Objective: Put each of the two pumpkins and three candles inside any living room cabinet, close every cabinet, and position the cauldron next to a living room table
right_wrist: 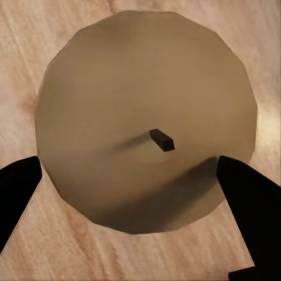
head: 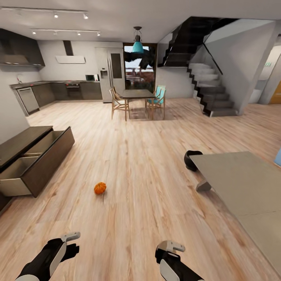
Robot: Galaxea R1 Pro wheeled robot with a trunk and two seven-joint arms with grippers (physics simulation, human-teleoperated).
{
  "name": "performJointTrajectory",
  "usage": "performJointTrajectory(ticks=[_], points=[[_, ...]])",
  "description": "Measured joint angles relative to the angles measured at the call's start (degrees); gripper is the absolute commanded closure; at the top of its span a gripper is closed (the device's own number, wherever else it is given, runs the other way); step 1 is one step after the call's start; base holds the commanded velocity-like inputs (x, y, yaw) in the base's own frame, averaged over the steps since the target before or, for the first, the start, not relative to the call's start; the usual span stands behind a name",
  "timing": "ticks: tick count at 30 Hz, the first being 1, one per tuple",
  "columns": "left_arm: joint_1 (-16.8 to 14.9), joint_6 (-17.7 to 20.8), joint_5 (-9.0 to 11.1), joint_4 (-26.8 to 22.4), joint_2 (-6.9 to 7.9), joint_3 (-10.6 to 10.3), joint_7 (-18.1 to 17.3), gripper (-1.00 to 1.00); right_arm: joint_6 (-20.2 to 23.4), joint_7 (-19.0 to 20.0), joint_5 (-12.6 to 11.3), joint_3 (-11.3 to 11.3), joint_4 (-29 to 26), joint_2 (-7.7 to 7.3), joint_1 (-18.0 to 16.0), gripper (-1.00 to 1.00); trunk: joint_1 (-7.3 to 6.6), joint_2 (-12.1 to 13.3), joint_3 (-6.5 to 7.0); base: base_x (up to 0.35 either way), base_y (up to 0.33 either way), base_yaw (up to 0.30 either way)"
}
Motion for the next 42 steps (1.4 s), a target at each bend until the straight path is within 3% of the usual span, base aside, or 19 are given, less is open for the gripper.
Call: performJointTrajectory(ticks=[9, 42], points=[[0.0, 0.0, 0.0, 0.0, 0.0, 0.0, 0.0, -1.0, 0.0, 0.0, 0.0, 0.0, 0.0, -0.03, 0.0, 1.0, 0.0, 0.0, 0.0, 0.321, -0.133, 0.182], [0.0, -0.1, 0.0, 0.0, -0.07, 0.0, 0.1, -1.0, 0.0, 0.0, 0.0, 0.0, 0.0, 0.0, 0.0, 1.0, 0.0, 0.0, 0.0, 0.321, -0.102, 0.003]])
